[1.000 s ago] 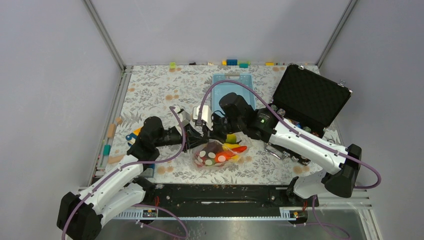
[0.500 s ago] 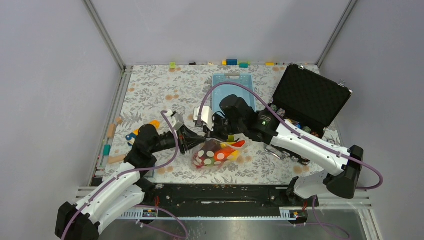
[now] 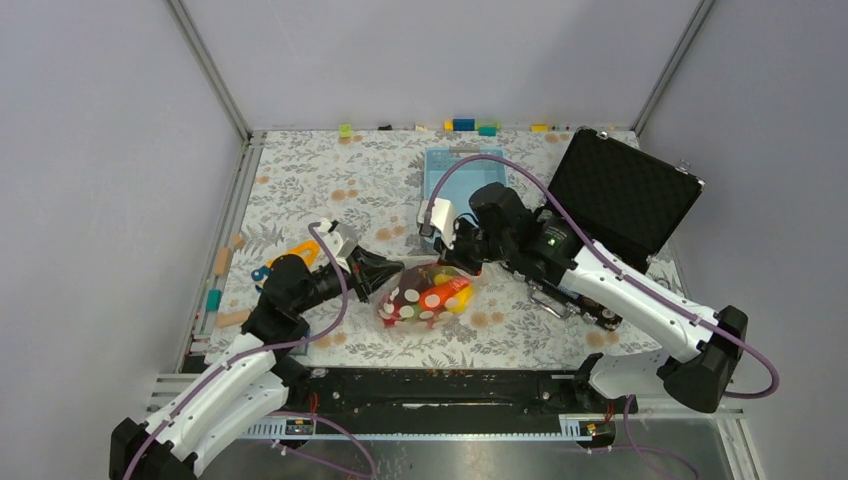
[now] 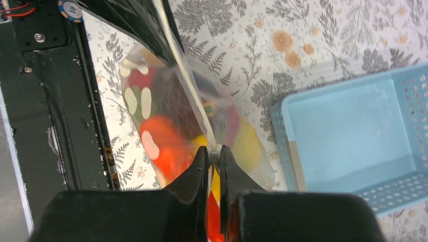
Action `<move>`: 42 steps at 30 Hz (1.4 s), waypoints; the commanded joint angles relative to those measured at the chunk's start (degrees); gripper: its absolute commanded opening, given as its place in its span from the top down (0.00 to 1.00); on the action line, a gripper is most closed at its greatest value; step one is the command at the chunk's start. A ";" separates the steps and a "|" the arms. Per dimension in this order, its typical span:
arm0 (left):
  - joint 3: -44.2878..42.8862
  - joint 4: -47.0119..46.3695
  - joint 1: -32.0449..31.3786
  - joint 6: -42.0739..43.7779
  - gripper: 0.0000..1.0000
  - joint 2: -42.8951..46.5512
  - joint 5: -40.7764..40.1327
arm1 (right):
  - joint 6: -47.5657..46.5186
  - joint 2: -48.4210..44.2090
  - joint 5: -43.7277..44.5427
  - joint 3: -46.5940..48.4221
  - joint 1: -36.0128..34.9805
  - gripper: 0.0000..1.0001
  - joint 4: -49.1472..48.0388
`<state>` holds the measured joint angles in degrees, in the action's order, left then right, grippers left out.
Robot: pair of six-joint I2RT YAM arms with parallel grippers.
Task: Place the food in the zip-top bag and seal the zipper
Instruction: Zip the zipper food storage bag at the center of the board.
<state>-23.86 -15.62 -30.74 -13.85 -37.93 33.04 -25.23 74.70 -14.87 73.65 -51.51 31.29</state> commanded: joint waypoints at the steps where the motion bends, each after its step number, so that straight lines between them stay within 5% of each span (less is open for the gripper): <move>1: -0.83 -1.26 0.51 1.42 1.00 2.93 -10.07 | 2.56 -3.16 4.97 -1.87 5.08 1.00 5.96; 12: -0.77 0.74 0.51 2.33 1.00 4.93 -22.74 | 9.69 -9.30 16.05 -8.80 10.18 1.00 7.43; 34: -2.85 4.73 0.51 -1.16 1.00 5.21 -52.07 | 7.40 -8.24 17.22 -13.77 15.43 1.00 7.89; 42: -4.04 4.83 0.58 -1.40 1.00 3.60 -50.78 | 6.54 -7.60 13.61 -14.11 15.75 1.00 8.13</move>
<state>-24.14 -7.16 -32.58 -17.04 -34.70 -3.29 -15.90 67.11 -8.25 60.49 -39.35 28.08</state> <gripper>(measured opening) 0.009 0.062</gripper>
